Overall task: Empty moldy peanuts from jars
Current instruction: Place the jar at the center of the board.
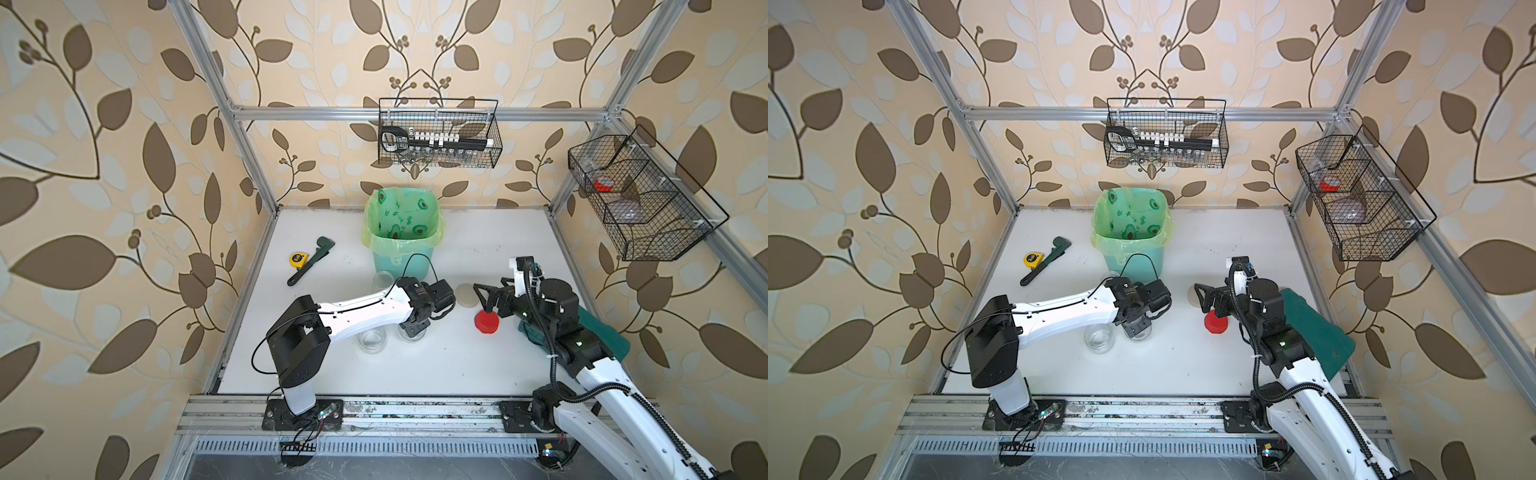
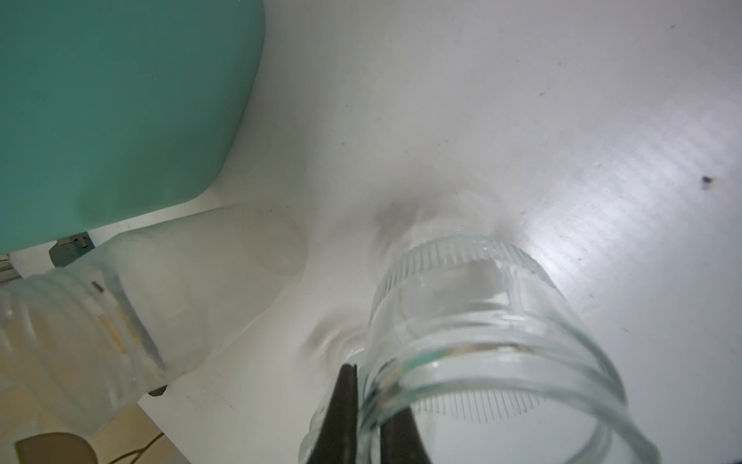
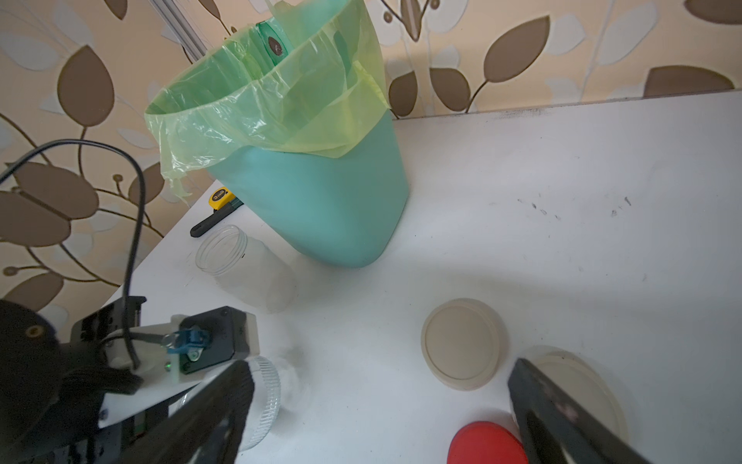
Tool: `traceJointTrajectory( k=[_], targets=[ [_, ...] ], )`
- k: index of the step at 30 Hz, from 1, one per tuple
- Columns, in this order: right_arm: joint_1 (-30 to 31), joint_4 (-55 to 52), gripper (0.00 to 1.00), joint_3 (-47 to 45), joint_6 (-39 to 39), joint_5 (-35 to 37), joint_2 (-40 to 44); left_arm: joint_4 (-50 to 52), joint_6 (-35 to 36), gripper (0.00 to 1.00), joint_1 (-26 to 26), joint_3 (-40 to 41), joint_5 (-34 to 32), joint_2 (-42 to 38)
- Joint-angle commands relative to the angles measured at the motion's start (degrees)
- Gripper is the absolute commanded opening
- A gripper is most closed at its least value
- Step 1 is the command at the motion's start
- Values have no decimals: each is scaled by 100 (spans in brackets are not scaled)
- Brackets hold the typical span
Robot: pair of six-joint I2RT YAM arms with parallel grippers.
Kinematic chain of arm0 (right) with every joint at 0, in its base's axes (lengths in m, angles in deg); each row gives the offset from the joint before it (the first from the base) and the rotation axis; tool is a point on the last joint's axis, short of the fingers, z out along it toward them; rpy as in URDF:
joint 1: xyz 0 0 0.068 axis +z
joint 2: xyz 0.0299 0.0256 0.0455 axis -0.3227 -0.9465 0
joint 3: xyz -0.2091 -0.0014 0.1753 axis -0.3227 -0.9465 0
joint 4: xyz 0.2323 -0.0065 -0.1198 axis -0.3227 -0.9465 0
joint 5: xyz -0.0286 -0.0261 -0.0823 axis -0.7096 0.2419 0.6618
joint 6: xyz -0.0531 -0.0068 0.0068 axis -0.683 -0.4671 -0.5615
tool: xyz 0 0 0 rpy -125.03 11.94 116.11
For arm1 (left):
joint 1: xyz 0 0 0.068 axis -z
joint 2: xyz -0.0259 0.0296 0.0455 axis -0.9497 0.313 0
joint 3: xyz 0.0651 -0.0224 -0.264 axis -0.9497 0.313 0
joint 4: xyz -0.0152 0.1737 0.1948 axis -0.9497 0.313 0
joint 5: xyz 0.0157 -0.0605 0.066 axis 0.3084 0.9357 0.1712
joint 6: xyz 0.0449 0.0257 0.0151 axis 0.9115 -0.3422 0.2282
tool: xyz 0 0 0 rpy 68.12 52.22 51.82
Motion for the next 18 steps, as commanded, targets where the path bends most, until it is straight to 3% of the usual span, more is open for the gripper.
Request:
traceJointTrajectory(
  k=[1,18],
  targets=[
    [-2,48,99,-25,-69,-100,-5,-179,268,0,-158,59,152,102],
    [2,92,99,-28,-53,-134,-67,-301,418,0,-557,295,127,342]
  ],
)
